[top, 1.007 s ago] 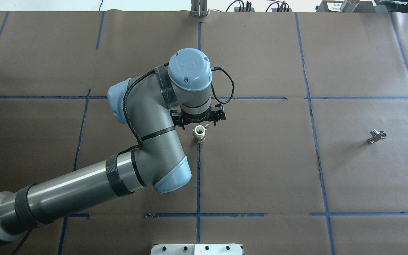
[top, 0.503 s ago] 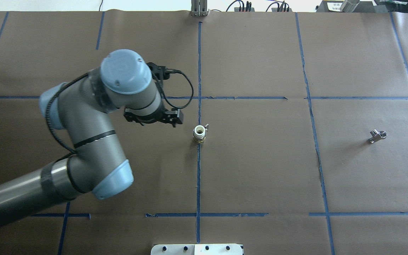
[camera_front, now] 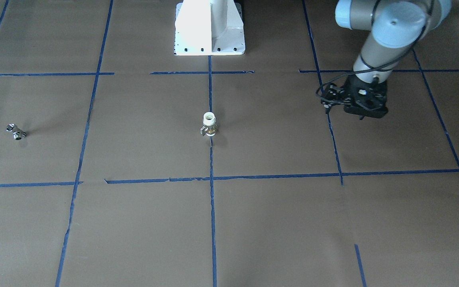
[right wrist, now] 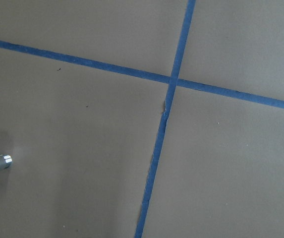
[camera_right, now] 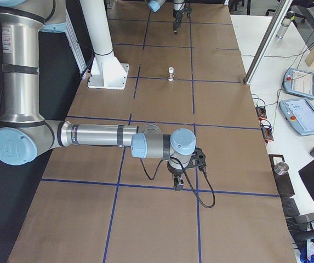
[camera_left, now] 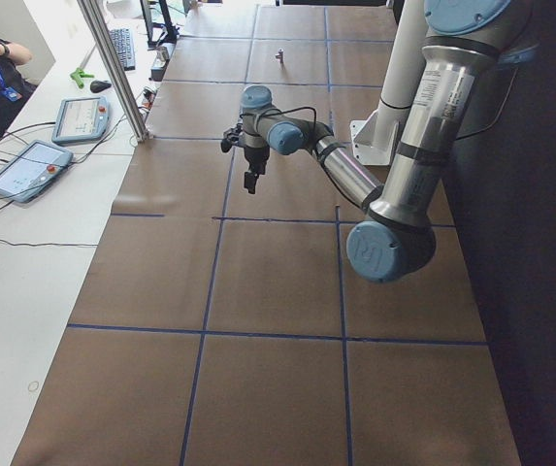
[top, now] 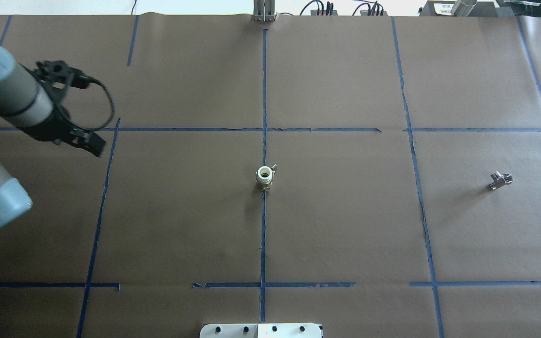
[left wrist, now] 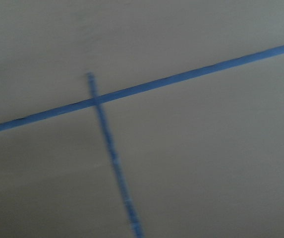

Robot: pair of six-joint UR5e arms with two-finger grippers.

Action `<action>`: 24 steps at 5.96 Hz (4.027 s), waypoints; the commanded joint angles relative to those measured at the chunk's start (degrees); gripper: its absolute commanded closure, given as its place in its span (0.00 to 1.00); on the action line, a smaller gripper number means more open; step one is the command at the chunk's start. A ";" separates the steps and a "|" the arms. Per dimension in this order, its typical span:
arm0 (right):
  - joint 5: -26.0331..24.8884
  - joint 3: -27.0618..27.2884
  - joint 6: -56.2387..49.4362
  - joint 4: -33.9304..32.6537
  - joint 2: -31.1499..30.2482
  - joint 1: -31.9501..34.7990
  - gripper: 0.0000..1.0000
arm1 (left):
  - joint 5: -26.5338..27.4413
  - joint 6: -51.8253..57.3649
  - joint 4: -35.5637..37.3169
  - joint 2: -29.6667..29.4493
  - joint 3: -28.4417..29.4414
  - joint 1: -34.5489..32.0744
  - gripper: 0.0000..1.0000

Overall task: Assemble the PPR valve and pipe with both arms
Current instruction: 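Open the left gripper and withdraw the left arm away from the fitting, then lower the right gripper onto the chrome valve piece and grasp it, then carry the chrome valve piece with the right gripper above the white fitting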

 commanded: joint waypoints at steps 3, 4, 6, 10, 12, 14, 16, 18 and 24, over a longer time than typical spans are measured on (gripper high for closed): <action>1.23 1.26 3.47 4.34 0.16 -1.80 0.00 | -12.95 30.98 0.65 17.61 7.78 -30.92 0.00; 1.33 3.97 10.20 4.17 0.86 -4.50 0.00 | -12.86 31.01 0.57 21.12 9.17 -31.04 0.00; -2.42 5.93 23.57 8.78 0.34 -12.30 0.00 | -12.69 30.84 -0.14 22.04 9.63 -30.96 0.00; -9.90 5.58 46.65 26.04 -1.33 -27.79 0.00 | -12.69 30.66 -0.22 21.86 8.75 -31.04 0.00; -10.53 5.49 46.57 26.14 -2.90 -29.92 0.00 | -12.69 30.57 -0.22 21.77 8.84 -30.96 0.00; -11.14 4.70 46.56 26.14 -2.83 -32.20 0.00 | -12.69 30.57 -0.22 21.77 8.75 -30.96 0.00; -12.38 4.43 46.57 26.14 -2.65 -33.09 0.15 | -12.77 30.49 -0.22 21.77 8.75 -30.96 0.00; -12.20 4.34 46.04 26.14 -2.47 -33.09 0.56 | -12.69 30.40 -0.22 21.51 8.84 -31.04 0.00; -11.85 9.17 54.76 16.54 8.26 -33.00 1.00 | -12.42 30.31 -0.05 21.50 8.83 -31.04 0.00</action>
